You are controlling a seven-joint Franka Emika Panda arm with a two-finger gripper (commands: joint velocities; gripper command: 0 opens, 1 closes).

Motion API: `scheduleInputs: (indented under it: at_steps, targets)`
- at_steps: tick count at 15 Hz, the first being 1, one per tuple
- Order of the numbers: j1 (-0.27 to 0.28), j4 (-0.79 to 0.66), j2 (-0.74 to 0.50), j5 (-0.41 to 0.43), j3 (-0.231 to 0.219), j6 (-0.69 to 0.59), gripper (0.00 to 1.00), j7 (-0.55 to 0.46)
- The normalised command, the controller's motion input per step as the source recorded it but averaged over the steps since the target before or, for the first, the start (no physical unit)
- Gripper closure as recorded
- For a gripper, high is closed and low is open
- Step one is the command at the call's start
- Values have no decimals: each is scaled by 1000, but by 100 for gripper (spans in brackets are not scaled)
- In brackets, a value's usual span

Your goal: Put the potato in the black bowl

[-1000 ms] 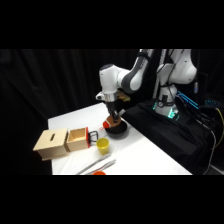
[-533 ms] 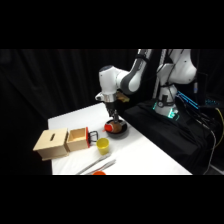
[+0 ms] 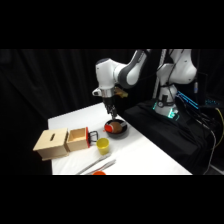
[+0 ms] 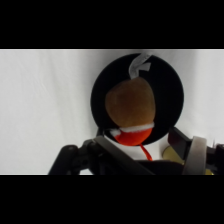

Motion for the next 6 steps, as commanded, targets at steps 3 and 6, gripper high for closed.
scheduleInputs:
  at_steps: [3, 6]
  targets:
    - [10, 173, -276, -103, -30, -436, 0, -5]
    - [3, 158, -255, -86, -29, -393, 0, -41]
